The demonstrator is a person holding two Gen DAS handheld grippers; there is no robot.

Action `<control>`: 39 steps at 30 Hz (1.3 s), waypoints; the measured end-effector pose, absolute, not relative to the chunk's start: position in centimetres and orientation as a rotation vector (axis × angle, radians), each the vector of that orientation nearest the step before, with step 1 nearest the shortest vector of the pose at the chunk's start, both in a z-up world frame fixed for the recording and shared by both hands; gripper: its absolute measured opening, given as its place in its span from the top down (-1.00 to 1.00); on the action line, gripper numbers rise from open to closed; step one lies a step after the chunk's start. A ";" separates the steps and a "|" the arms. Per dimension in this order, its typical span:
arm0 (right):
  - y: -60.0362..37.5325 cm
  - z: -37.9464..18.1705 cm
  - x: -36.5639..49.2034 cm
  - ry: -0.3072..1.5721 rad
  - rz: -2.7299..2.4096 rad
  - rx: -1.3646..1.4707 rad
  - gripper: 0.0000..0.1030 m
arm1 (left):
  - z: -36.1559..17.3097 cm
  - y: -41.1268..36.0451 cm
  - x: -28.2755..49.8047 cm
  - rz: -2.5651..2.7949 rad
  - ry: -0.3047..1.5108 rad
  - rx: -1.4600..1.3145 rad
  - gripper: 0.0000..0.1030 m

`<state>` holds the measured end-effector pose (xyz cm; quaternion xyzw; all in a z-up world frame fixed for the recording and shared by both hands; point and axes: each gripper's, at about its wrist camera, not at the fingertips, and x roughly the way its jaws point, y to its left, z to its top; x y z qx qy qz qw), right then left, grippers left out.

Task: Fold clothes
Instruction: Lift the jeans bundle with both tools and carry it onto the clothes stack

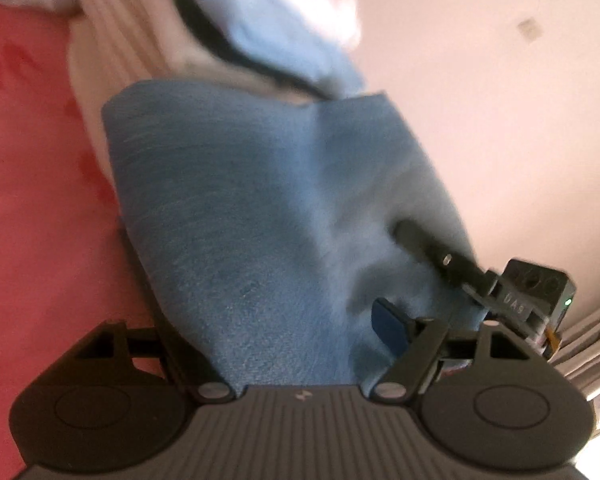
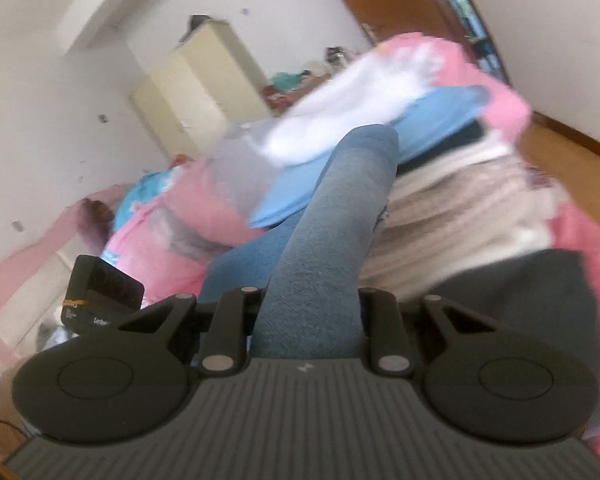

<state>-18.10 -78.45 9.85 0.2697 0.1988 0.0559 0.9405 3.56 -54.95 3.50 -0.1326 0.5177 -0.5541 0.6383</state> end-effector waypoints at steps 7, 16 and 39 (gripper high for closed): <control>-84.5 6.0 -17.6 0.433 0.061 0.582 0.58 | -0.5 -60.0 4.2 -1.240 1.252 -0.238 -0.42; -88.7 -4.0 -18.1 0.415 -0.153 0.746 0.01 | -3.3 -56.4 4.9 -1.216 1.159 -0.208 -0.60; -81.4 -0.2 -7.6 0.591 -0.447 0.365 0.42 | -1.0 -56.9 -0.3 -1.157 0.757 0.202 -0.62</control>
